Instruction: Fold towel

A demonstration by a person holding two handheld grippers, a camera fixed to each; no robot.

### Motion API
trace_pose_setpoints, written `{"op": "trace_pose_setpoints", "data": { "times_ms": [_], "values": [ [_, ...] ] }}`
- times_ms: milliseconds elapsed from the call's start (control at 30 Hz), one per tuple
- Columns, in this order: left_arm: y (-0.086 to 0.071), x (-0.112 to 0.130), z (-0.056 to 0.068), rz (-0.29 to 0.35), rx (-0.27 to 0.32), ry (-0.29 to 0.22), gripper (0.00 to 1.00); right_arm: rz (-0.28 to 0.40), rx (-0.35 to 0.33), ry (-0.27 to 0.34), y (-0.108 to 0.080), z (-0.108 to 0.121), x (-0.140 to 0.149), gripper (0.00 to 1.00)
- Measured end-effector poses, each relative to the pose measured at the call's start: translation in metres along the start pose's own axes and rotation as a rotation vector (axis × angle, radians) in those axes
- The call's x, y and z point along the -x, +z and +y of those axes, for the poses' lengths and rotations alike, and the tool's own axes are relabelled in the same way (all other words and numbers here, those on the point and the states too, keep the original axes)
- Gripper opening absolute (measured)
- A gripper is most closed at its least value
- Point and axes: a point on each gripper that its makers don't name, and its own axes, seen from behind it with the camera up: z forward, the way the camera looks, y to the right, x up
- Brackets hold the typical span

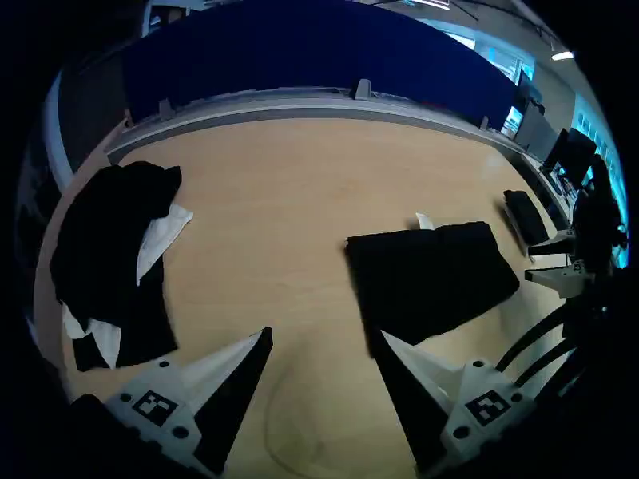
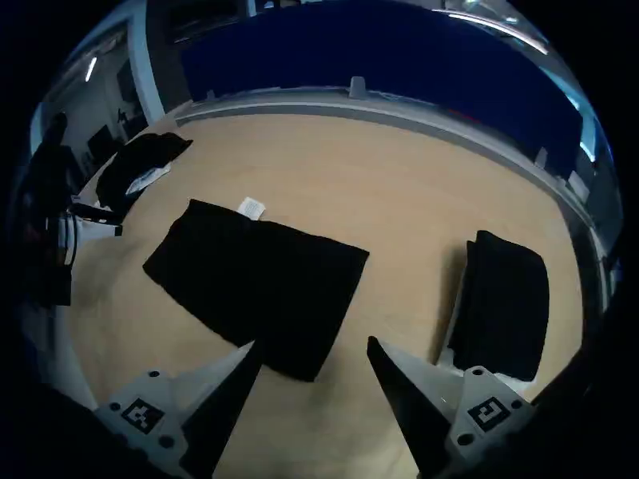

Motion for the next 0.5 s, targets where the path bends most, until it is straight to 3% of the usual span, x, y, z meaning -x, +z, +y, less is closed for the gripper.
{"op": "trace_pose_setpoints", "data": {
  "times_ms": [500],
  "values": [
    [-0.040, 0.024, -0.024, 0.029, -0.072, -0.015, 0.90, -0.089, -0.119, -0.151, 0.003, -0.014, 0.021, 0.99]
  ]
}}
